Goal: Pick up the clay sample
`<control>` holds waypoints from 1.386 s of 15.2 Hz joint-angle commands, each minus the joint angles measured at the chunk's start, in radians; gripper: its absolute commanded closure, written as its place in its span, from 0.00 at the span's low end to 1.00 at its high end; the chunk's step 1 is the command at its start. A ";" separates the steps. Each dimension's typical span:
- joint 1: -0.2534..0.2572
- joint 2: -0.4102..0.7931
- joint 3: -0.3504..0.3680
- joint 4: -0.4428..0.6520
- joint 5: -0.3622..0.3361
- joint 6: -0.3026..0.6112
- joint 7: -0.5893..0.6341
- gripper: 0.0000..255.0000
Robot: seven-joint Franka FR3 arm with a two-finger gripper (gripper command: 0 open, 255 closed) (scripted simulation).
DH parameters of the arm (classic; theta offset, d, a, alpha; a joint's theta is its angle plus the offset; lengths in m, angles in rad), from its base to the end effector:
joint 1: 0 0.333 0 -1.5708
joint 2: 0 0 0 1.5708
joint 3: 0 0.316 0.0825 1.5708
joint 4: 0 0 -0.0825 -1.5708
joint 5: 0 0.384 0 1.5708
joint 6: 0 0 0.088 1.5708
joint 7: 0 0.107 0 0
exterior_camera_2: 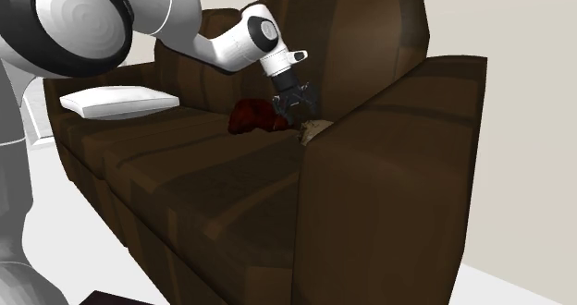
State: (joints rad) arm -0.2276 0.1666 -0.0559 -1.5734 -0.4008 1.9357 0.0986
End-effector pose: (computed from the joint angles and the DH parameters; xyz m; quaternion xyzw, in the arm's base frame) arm 0.6021 -0.2005 0.5655 0.9668 -0.1327 0.0771 0.2045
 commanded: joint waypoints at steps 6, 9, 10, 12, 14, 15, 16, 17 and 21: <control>0.000 0.019 0.003 -0.013 0.006 0.001 -0.009 1.00; 0.002 0.017 0.004 -0.013 0.005 -0.001 -0.007 1.00; 0.002 0.016 0.004 -0.014 0.005 -0.001 -0.007 1.00; 0.006 0.019 0.006 -0.017 0.003 0.001 0.001 1.00; 0.007 0.020 0.007 0.010 0.007 -0.024 -0.008 1.00; 0.007 0.020 0.007 0.024 0.008 -0.036 -0.013 1.00; 0.007 0.021 0.007 0.038 0.010 -0.049 -0.018 1.00; 0.008 0.022 0.008 0.053 0.012 -0.062 -0.022 1.00; 0.009 0.030 0.009 0.115 0.017 -0.114 -0.042 1.00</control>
State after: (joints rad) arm -0.2191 0.1939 -0.0474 -1.4746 -0.3836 1.8344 0.0597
